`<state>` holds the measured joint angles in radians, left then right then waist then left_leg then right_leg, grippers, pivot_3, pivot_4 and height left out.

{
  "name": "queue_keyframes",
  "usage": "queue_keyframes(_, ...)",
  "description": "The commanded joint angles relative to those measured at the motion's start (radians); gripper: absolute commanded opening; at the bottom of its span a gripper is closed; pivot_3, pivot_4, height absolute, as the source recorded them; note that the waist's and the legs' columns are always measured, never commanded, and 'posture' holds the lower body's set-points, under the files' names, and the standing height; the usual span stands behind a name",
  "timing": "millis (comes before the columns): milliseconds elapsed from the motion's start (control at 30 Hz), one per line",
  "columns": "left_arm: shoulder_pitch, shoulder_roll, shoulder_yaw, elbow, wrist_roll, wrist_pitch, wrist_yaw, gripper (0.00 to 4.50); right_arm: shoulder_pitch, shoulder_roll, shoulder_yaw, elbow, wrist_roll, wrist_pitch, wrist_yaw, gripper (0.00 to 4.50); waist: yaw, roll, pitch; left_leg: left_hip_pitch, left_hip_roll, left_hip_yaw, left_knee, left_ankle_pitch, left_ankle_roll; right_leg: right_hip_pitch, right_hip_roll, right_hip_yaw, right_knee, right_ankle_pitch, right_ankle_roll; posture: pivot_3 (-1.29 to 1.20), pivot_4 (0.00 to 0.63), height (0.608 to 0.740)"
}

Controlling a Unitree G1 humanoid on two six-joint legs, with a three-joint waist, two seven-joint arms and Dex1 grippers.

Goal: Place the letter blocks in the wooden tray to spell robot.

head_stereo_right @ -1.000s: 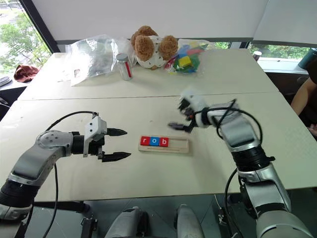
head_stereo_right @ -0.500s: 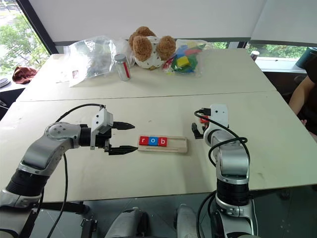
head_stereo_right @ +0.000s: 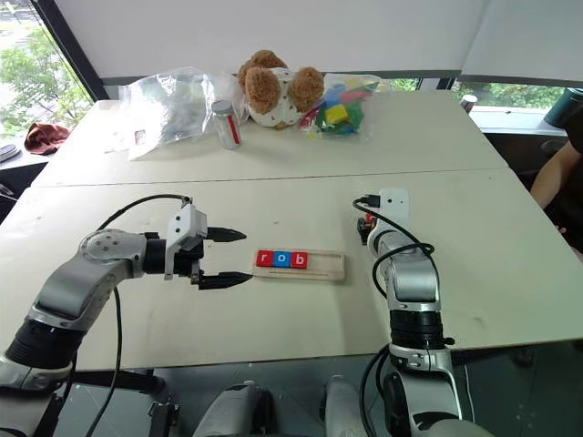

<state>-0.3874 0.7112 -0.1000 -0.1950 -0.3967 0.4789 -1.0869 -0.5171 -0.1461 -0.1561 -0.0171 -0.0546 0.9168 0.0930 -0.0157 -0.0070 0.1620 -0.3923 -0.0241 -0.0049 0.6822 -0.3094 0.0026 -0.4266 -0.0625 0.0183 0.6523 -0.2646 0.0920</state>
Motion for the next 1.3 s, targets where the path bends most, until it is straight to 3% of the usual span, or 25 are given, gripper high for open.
queue_keyframes(33,0.000,0.009,0.024,-0.024,-0.010,-0.004,0.002,4.50,0.002,-0.009,0.004,-0.010,0.003,-0.007,-0.018,1.15,0.000,0.000,0.000,0.000,0.000,0.000,0.000,0.000,0.000,0.000,0.000,0.000,0.000,0.000,0.000,0.00,0.150,0.740)
queue_keyframes(200,-0.010,-0.001,0.023,-0.028,-0.014,-0.015,0.003,4.50,0.040,-0.030,0.016,-0.181,-0.014,0.064,-0.038,1.15,0.002,0.000,0.000,0.000,0.000,0.000,0.000,0.000,0.000,0.000,0.000,0.000,0.000,0.000,0.000,0.00,0.150,0.740)
queue_keyframes(500,-0.038,0.037,-0.073,-0.032,0.015,-0.058,-0.123,4.50,0.240,0.011,0.019,-0.796,0.032,0.582,-0.020,1.15,0.000,0.000,0.000,-0.001,0.001,-0.001,-0.001,-0.001,0.001,-0.001,0.001,0.000,-0.001,0.000,0.000,0.00,0.150,0.740)
queue_keyframes(600,-0.072,0.026,-0.098,-0.006,0.032,-0.080,-0.146,4.50,0.262,0.070,-0.002,-0.843,0.028,0.682,-0.036,1.15,0.001,0.000,0.000,-0.001,0.000,-0.001,0.000,-0.001,0.001,-0.001,0.001,0.000,-0.001,0.000,0.000,0.00,0.150,0.740)
queue_keyframes(833,-0.099,0.017,-0.112,0.017,0.040,-0.090,-0.167,4.50,0.305,0.148,-0.026,-0.807,0.026,0.698,-0.058,1.15,0.000,0.000,0.000,0.000,0.000,0.000,0.000,-0.001,0.001,0.000,0.003,-0.001,-0.001,0.000,0.000,0.00,0.150,0.740)
queue_keyframes(1067,-0.094,0.029,-0.100,0.017,0.041,-0.080,-0.169,4.50,0.284,0.124,-0.027,-0.783,0.037,0.691,-0.052,4.40,0.002,0.000,0.000,0.000,0.000,-0.001,0.000,-0.001,0.001,0.001,0.002,-0.001,-0.001,0.000,0.000,0.00,0.150,0.740)
queue_keyframes(1200,-0.093,0.043,-0.091,0.036,0.045,-0.087,-0.176,4.50,0.239,0.034,-0.018,-0.770,0.078,0.630,0.013,4.40,0.000,0.000,0.000,0.000,0.000,0.000,0.000,-0.001,0.001,0.000,0.002,-0.001,-0.001,0.000,0.000,0.00,0.150,0.740)
queue_keyframes(1300,-0.101,0.061,-0.076,0.056,0.041,-0.093,-0.190,4.50,0.195,-0.197,-0.018,-0.673,0.147,0.447,0.193,4.40,0.000,0.000,0.000,0.000,0.000,-0.001,0.000,-0.001,0.001,0.000,0.002,-0.002,-0.001,0.000,0.000,0.00,0.150,0.740)
